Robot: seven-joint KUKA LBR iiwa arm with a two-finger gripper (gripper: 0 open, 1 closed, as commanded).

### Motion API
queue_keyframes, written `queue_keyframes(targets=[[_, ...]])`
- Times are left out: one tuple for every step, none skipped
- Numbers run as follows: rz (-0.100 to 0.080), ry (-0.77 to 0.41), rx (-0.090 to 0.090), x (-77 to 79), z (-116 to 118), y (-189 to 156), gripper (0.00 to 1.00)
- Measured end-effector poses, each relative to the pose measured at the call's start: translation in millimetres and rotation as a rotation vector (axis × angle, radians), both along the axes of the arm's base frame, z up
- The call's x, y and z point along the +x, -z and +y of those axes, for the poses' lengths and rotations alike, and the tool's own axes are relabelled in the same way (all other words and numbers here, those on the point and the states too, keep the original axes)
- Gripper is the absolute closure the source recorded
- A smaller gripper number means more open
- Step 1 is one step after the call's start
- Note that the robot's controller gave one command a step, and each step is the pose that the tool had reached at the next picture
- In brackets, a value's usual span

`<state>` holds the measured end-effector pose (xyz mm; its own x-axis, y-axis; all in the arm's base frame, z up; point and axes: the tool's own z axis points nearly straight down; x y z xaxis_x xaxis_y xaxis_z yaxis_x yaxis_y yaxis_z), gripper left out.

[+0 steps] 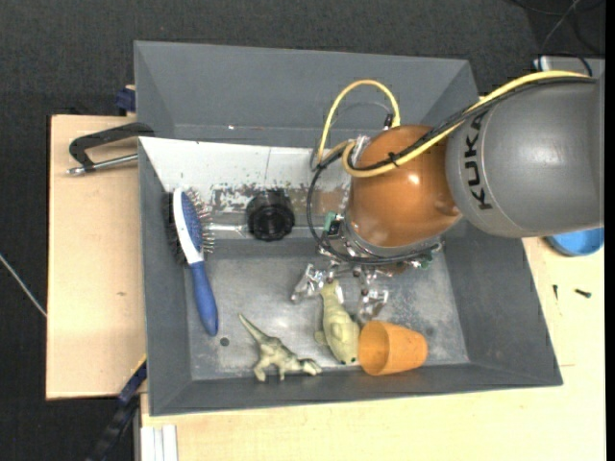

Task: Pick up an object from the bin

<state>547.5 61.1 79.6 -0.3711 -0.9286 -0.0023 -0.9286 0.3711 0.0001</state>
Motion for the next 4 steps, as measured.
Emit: queue_keyframes(targets=[[0.0,0.002,0.0,0.3,-0.6,0.1,1.0],[-0.015,-0.152,0.001,9.6,4.4,-158.2,1.0],[-0.007,-0.435,0.002,24.1,26.7,-153.1,1.0],[-0.011,-0.812,-0.001,7.4,40.7,-253.1,1.0]])
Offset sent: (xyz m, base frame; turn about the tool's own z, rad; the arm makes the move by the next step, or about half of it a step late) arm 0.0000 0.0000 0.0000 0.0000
